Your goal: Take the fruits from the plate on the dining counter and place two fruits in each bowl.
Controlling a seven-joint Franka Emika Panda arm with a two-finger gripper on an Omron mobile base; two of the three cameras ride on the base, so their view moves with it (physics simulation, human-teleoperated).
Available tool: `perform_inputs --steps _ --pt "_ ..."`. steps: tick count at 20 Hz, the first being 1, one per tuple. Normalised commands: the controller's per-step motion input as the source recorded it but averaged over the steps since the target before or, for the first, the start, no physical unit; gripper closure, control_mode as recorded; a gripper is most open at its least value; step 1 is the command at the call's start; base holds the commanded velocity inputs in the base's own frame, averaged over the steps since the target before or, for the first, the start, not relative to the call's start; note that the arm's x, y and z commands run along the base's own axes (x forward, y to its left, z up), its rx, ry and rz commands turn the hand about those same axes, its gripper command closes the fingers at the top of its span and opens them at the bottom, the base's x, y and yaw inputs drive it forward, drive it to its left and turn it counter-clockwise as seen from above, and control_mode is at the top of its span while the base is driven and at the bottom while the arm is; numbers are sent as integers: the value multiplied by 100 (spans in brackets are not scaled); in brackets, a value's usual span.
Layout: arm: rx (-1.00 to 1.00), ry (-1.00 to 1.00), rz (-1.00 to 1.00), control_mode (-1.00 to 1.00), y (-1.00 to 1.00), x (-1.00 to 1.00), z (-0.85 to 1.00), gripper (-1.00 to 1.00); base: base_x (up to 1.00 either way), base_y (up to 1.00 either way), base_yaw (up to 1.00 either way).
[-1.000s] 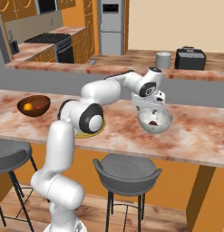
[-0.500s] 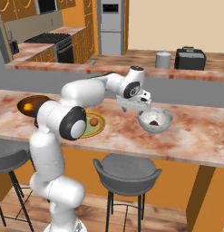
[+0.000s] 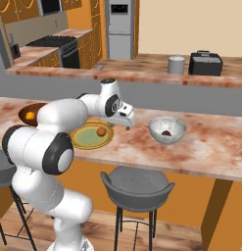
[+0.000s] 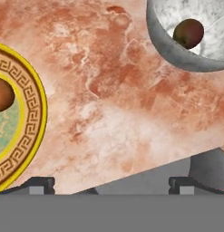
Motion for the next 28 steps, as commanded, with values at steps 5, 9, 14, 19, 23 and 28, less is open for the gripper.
perform_inputs --steps 5,9,14,19,23,28 --pt "0 0 -14 -100 73 -9 25 -100 0 0 0" --pt "4 9 -5 -100 48 -1 42 -100 0 0 0" --pt "14 10 -2 -100 29 0 40 -100 0 0 0" --pt "2 4 -1 -100 31 4 -5 -100 0 0 0" --pt "0 0 0 -100 24 22 -37 -100 0 0 0" --pt "0 9 0 -100 11 33 -30 -100 0 0 0"
